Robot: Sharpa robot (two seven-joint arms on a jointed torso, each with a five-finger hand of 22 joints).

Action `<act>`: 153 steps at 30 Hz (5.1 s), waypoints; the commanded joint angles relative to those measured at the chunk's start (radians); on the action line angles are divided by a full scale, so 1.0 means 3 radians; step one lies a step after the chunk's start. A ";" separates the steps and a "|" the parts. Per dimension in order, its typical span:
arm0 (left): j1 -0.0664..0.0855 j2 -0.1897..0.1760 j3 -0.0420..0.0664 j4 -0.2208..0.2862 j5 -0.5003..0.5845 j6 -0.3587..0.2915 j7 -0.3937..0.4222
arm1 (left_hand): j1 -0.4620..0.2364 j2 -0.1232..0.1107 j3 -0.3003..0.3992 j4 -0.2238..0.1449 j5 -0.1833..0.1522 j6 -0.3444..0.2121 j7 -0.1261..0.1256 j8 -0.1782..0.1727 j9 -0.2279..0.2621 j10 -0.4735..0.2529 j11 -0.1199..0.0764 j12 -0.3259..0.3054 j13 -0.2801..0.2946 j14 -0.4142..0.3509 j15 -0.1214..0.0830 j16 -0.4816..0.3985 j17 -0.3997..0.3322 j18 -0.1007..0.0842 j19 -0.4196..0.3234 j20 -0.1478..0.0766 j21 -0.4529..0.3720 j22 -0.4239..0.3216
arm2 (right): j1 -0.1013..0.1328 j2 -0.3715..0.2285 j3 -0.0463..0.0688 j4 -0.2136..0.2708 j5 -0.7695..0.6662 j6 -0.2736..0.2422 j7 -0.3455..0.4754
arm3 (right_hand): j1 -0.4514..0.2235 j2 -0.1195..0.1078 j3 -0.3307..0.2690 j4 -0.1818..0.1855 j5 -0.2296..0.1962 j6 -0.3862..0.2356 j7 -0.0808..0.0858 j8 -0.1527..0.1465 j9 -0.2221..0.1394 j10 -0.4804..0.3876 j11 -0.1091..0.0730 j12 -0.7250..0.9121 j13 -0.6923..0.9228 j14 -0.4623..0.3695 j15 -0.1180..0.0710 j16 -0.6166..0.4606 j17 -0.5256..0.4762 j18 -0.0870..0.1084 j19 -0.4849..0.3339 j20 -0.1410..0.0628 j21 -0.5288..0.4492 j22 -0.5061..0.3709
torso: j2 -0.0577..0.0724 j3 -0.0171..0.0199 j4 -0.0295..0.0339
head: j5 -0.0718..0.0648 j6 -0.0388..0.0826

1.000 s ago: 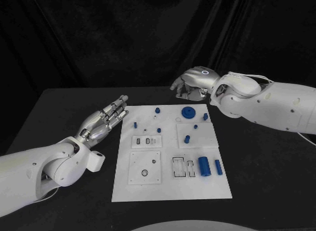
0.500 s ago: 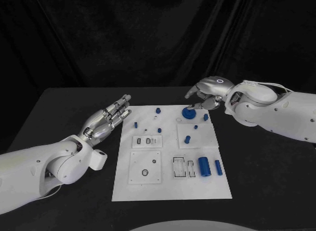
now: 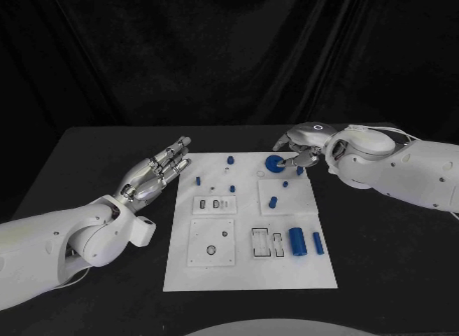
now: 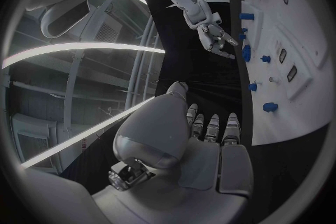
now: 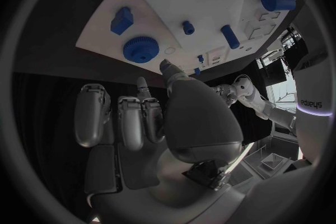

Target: Assemble the parts on the task board

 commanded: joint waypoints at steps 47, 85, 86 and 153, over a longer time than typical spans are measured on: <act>-0.0001 0.0022 0.0002 -0.0024 -0.0012 0.0141 0.0263 | 0.0045 0.0012 0.0063 -0.0029 0.0016 -0.0001 0.0042 0.0008 0.0004 -0.0005 0.0052 -0.0022 -0.0005 -0.0001 0.0052 -0.0012 -0.0003 0.0033 -0.0009 0.0049 -0.0011 -0.0005 | -0.0181 0.0294 0.0003 -0.0429 -0.0003 0.0234 -0.0053 | 0.0197 0.0062 0.0177 -0.0353 0.0755 0.0484 0.0018 0.0417 0.0289 0.0370 0.0008 0.0008 0.0876 0.0352 -0.0002 0.0008 0.0876 0.0013 -0.0082 0.0007 -0.0172 0.0174 | 0.0004 -0.0009 -0.0001 | 0.0029 -0.0047; -0.0003 0.0047 0.0002 -0.0038 -0.0012 0.0221 0.0197 | 0.0043 0.0016 0.0139 -0.0088 0.0017 -0.0019 0.0054 0.0006 0.0002 -0.0005 0.0068 -0.0022 -0.0005 -0.0001 0.0097 -0.0012 -0.0003 0.0035 -0.0007 0.0092 -0.0009 -0.0003 | 0.0008 0.0458 0.0004 0.0021 -0.0003 0.0222 0.0070 | 0.0184 0.0050 0.0280 -0.0524 0.0667 0.0377 0.0030 0.0691 0.0691 0.0370 0.0058 0.0008 0.0876 0.0352 0.0035 0.0008 0.0876 0.0014 -0.0069 0.0039 -0.0205 0.0201 | 0.0002 -0.0015 0.0001 | 0.0043 -0.0073; -0.0003 0.0050 0.0002 -0.0041 -0.0012 0.0223 0.0196 | 0.0043 0.0016 0.0139 -0.0088 0.0017 -0.0019 0.0054 0.0006 0.0002 -0.0005 0.0068 -0.0022 -0.0005 -0.0001 0.0097 -0.0012 -0.0003 0.0035 -0.0007 0.0092 -0.0009 -0.0003 | 0.0008 0.0475 0.0004 0.0011 -0.0003 0.0225 0.0072 | 0.0184 0.0050 0.0280 -0.0524 0.0667 0.0377 0.0030 0.0691 0.0691 0.0370 0.0058 0.0008 0.0876 0.0352 0.0035 0.0008 0.0876 0.0014 -0.0069 0.0039 -0.0205 0.0201 | 0.0002 -0.0014 0.0000 | 0.0042 -0.0073; -0.0005 0.0064 0.0002 -0.0076 -0.0012 0.0254 0.0157 | 0.0039 0.0017 0.0176 -0.0116 0.0020 -0.0021 0.0060 0.0006 0.0002 -0.0005 0.0075 -0.0022 -0.0005 -0.0001 0.0123 -0.0012 -0.0003 0.0026 -0.0009 0.0107 -0.0011 -0.0005 | 0.0045 0.0761 0.0004 -0.0212 -0.0003 0.0034 0.0160 | 0.0084 0.0085 0.0230 -0.0384 0.0124 -0.0165 -0.0008 0.0159 0.0258 0.0370 -0.0035 0.0008 0.0876 0.0352 -0.0040 0.0008 0.0876 0.0036 -0.0100 -0.0029 -0.0384 0.0190 | -0.0003 -0.0009 -0.0004 | 0.0051 -0.0087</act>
